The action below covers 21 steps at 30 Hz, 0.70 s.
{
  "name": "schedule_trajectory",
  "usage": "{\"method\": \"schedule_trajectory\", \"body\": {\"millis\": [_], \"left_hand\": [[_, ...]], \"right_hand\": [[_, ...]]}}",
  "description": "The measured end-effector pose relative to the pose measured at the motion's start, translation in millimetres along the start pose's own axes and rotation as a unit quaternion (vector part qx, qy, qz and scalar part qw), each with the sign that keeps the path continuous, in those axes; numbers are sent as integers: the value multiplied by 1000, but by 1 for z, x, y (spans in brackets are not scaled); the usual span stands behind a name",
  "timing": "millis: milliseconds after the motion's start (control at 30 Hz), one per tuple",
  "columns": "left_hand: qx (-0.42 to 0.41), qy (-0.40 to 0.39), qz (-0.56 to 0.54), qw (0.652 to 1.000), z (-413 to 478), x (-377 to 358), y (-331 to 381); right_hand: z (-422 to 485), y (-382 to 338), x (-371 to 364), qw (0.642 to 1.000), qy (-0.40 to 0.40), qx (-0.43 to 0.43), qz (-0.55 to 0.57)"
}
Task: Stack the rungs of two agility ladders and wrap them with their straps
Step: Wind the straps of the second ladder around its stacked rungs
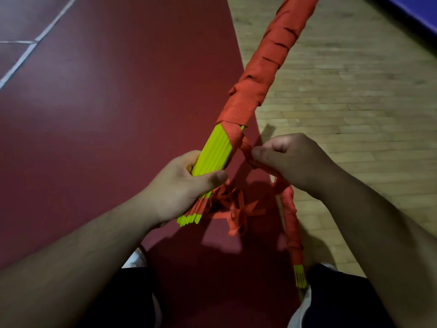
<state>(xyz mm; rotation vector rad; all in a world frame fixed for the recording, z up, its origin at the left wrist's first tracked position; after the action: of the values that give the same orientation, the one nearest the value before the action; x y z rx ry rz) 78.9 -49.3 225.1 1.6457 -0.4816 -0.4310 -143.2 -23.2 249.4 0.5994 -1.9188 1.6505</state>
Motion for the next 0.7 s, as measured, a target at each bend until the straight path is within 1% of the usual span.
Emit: {"method": "schedule_trajectory", "body": {"millis": [67, 133, 200, 233, 267, 367, 433, 500, 600, 700], "left_hand": [[1, 5, -5, 1000, -1, 0, 0], [2, 8, -18, 1000, -2, -1, 0], [8, 4, -43, 999, -3, -4, -1], [12, -2, -52, 999, -3, -5, -2], [15, -8, -57, 998, -4, -6, -2], [17, -15, -54, 998, -3, -6, -1], [26, 10, -8, 1000, -2, -6, -3], [28, 50, 76, 996, -1, -5, -6], [22, 103, 209, 972, -2, -6, -9], [1, 143, 302, 942, -8, -13, -12]], "right_hand": [[0, -1, 0, 1000, -9, -10, 25], [0, 1, -4, 996, -45, -47, 67], [1, 1, -9, 991, -88, -69, 72], [0, 0, -11, 990, -102, -66, 66], [-1, -2, -11, 990, -105, -62, 65], [-4, -7, -10, 994, -74, -44, 71], [-7, -13, -11, 994, -73, -30, 74], [-8, -18, -12, 995, -61, -19, 74], [-8, -24, -14, 995, -38, -11, 94], [-9, -22, -21, 999, -4, -17, 35]]}}
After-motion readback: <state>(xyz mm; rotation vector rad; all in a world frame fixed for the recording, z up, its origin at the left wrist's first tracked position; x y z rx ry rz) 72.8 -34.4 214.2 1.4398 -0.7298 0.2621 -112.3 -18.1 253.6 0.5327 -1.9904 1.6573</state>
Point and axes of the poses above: each hand's wrist, its own z-axis towards the middle knuckle, its own x-axis out of the back of the hand, y = z × x, the point moved 3 cm from there along z, towards the middle knuckle, and after that the axes turned 10 degrees about -z, right-handed, at the moved point
